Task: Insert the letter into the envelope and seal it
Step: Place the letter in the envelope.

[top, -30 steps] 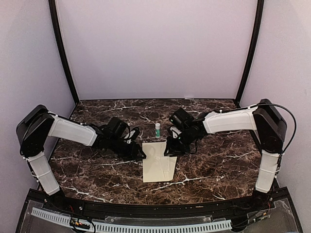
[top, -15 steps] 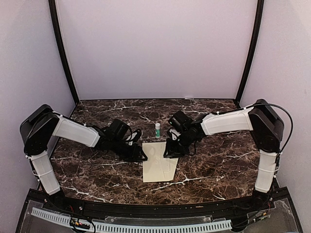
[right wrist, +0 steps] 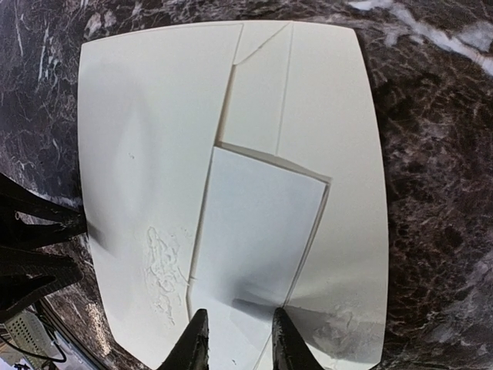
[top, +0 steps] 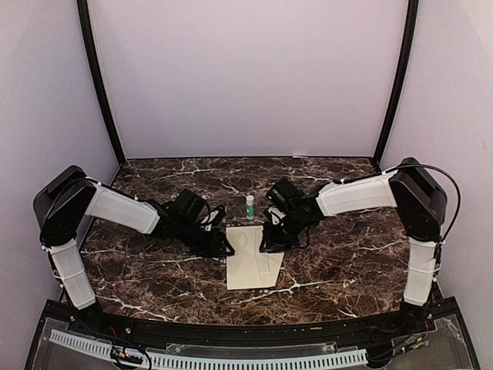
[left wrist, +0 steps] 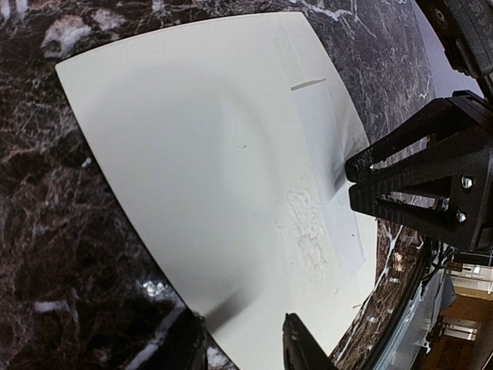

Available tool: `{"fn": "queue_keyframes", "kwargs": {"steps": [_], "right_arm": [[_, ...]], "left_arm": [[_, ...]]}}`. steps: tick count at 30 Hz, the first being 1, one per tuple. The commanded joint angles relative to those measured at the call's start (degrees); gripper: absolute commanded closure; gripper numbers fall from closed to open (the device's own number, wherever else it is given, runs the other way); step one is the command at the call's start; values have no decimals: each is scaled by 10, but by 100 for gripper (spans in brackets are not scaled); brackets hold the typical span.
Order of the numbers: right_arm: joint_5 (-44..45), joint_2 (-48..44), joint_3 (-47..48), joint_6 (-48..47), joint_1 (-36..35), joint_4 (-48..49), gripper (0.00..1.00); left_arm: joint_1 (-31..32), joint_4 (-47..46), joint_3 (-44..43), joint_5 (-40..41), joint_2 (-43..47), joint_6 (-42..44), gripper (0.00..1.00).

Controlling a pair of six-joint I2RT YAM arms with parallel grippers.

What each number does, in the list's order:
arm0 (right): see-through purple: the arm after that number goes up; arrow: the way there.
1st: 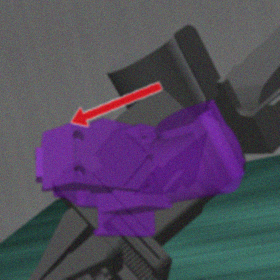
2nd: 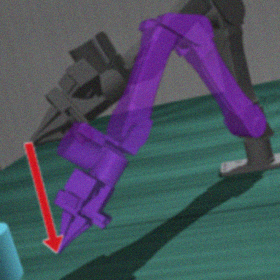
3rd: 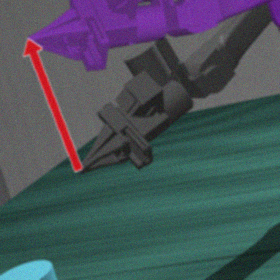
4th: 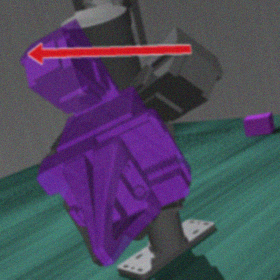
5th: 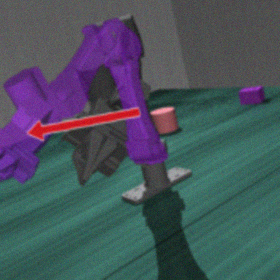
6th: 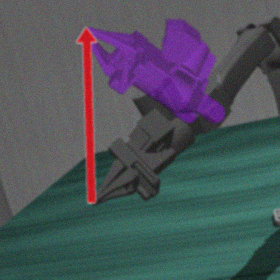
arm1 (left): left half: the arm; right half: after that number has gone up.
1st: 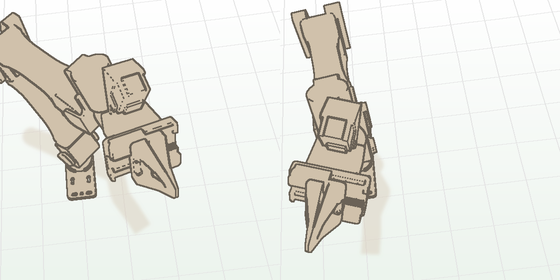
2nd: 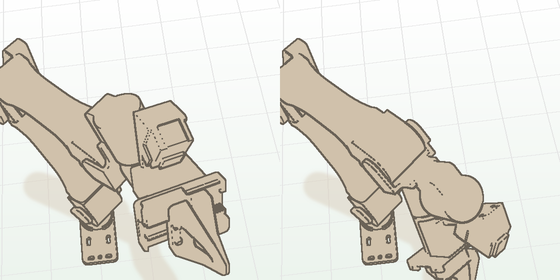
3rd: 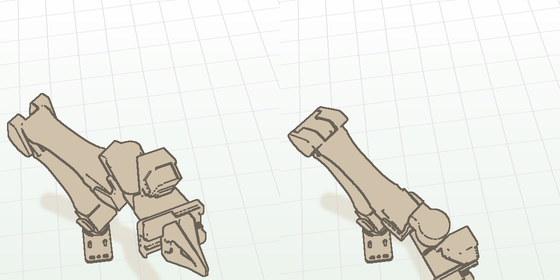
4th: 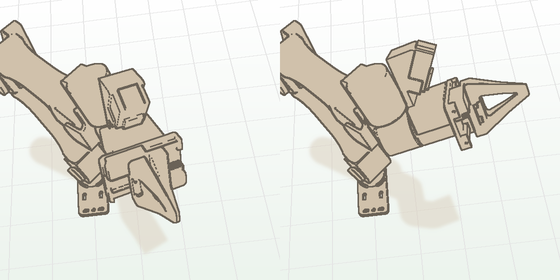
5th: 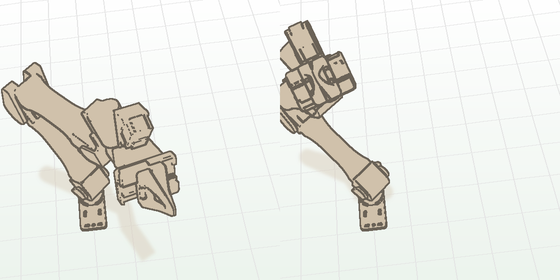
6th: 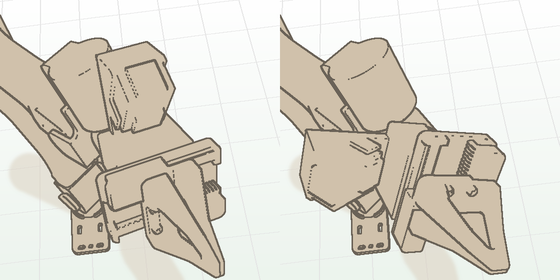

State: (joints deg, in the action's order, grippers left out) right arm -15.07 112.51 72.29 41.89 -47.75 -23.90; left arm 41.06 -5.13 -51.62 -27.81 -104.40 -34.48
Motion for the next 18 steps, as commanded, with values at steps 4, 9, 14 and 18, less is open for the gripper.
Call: {"fn": "queue_keyframes", "kwargs": {"steps": [4, 9, 14, 18], "right_arm": [[-7, 22, 8, -14, -5, 19, 75], [-16, 30, 16, -18, -9, 25, 75], [-30, 38, 24, -20, -13, 34, 75], [-35, 42, 27, -19, -16, 39, 75]], "left_arm": [[5, 15, -6, 2, -20, 11, 68], [6, 20, -17, 2, -27, 15, 69], [6, 24, -22, 1, -33, 19, 70], [6, 24, -25, 1, -35, 21, 70]]}}
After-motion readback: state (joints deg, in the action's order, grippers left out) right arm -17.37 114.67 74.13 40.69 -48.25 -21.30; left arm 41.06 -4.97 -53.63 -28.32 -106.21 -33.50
